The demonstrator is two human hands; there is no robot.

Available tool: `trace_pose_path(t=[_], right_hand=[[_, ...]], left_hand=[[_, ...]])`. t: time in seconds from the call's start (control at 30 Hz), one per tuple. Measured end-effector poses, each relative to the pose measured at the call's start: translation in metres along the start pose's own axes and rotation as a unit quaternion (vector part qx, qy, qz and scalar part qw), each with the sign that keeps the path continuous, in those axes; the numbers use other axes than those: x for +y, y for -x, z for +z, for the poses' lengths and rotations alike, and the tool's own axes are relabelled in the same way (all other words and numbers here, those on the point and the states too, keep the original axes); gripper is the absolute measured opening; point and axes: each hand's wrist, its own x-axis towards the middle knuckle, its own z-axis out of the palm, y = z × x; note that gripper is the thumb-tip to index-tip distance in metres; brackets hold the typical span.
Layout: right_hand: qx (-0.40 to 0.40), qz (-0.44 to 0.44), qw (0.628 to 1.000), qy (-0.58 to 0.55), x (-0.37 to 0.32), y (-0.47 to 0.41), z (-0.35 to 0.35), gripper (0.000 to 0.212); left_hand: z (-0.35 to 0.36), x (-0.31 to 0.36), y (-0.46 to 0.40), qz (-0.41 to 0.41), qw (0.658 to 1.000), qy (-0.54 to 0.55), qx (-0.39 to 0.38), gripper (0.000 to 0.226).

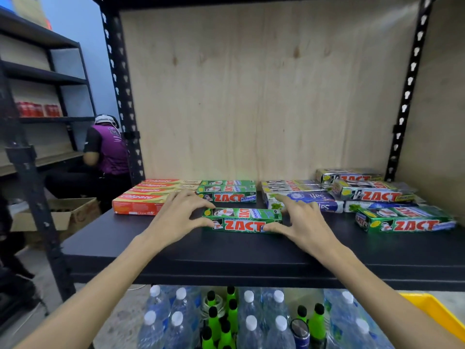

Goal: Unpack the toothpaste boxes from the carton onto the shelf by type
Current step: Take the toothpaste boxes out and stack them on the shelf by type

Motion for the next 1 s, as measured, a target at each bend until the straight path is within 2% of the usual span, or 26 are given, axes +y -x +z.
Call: trace_pose_path(t=[0.13,0.27,0.37,0.57,1.0], right_hand=[[0.032,-0.052,0.993,0.101,-0.006,-0.024,0.022,0.079],[0.069,-0.093,0.986,0.117,0.002,-0.051,0.038,0.066],[0.072,-0.121,0.980,0.139,0.007,-0.070,0.047,0.072],[0.070,-0.117,0.987,0.085,0.001,-0.096,0.063,0.070],[0.114,-0.061,0.991,0.041,0.012,-0.106,0.079,0.084]], left_hand=[[0.001,-0.015,-0.013,0.005,0.999,-0.049,0.000,0.061],[0.010,-0.027,-0.024,-0.010,0.998,-0.059,0.031,0.055],[0.021,-0.035,-0.028,-0.040,0.997,-0.054,0.046,0.050],[0.037,-0.046,-0.038,-0.090,0.992,-0.053,0.074,0.046],[0.051,-0.049,-0.049,-0.159,0.982,-0.016,0.103,0.066]])
